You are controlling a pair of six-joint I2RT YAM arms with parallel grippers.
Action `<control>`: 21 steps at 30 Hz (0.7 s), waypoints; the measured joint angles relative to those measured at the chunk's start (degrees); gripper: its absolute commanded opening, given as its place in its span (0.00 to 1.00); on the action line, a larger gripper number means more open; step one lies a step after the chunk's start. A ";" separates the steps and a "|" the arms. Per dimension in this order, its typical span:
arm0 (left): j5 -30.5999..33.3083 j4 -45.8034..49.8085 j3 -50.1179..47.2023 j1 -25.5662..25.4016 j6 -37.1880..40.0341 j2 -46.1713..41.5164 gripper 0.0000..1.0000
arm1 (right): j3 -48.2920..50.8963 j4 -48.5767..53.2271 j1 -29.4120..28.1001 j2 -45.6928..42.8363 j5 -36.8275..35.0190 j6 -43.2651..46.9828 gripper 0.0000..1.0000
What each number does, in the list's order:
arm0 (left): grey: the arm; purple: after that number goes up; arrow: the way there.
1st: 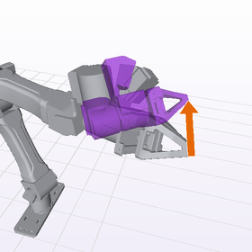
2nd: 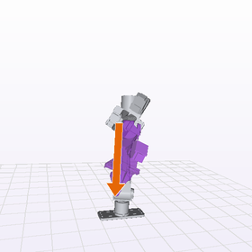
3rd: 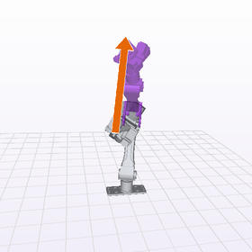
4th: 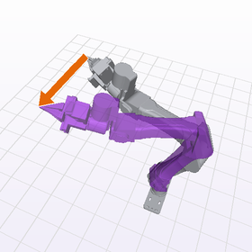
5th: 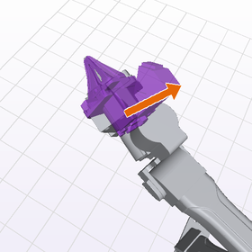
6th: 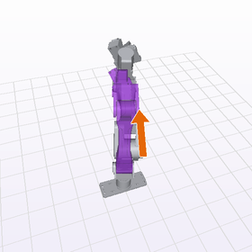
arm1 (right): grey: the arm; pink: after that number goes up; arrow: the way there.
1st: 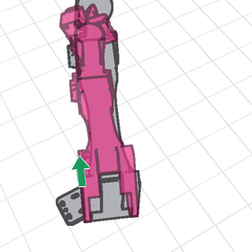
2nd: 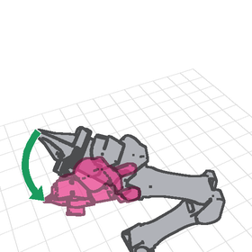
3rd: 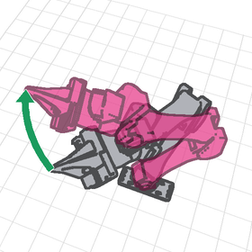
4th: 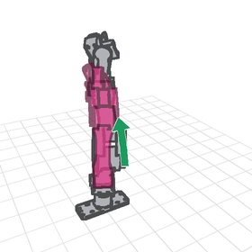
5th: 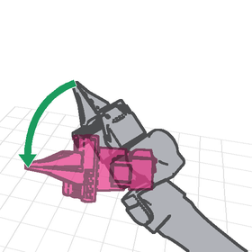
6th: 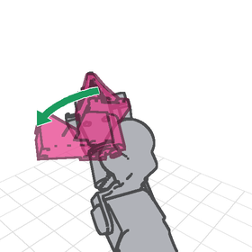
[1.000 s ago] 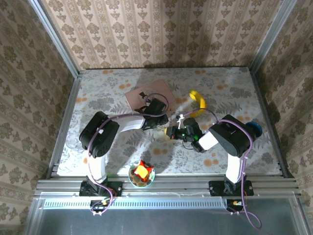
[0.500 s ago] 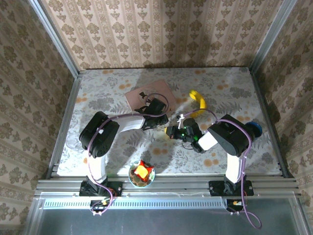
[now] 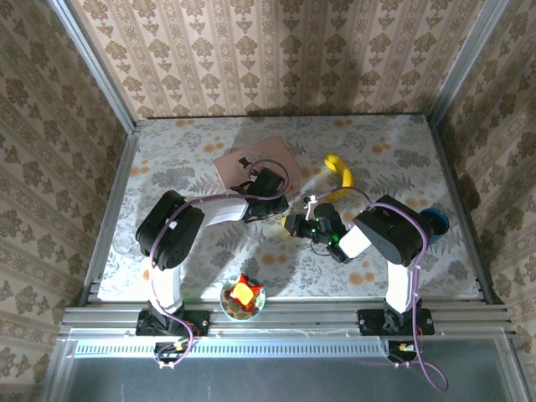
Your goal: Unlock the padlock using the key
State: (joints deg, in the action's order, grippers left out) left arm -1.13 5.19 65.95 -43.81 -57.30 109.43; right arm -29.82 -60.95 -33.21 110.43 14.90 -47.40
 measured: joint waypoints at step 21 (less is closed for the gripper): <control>-0.24 -0.87 0.00 0.04 -0.63 0.00 0.00 | 0.22 -4.44 0.00 1.73 -0.59 -0.61 0.00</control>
State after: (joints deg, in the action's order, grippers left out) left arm -1.37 4.32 65.95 -43.77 -57.93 109.43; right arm -29.61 -65.39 -33.21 112.16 14.31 -48.01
